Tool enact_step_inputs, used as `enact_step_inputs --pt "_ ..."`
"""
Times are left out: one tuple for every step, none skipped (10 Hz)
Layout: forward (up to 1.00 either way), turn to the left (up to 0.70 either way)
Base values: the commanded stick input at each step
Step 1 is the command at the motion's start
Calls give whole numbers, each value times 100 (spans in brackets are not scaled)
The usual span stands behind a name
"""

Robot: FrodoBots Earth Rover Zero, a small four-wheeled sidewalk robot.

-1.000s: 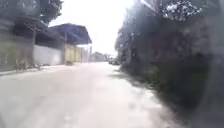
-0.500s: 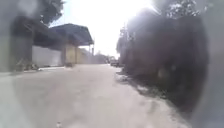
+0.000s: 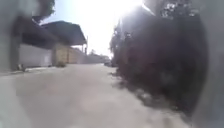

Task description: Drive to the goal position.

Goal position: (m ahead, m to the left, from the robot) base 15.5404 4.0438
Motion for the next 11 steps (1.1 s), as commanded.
enact_step_inputs --pt "100 -8" --pt "100 -5" --pt "100 -4" --pt "100 -4" --pt "100 -3" --pt "100 -3" --pt "100 -2" --pt "100 -1" --pt "100 0" --pt "100 1" --pt "100 3"
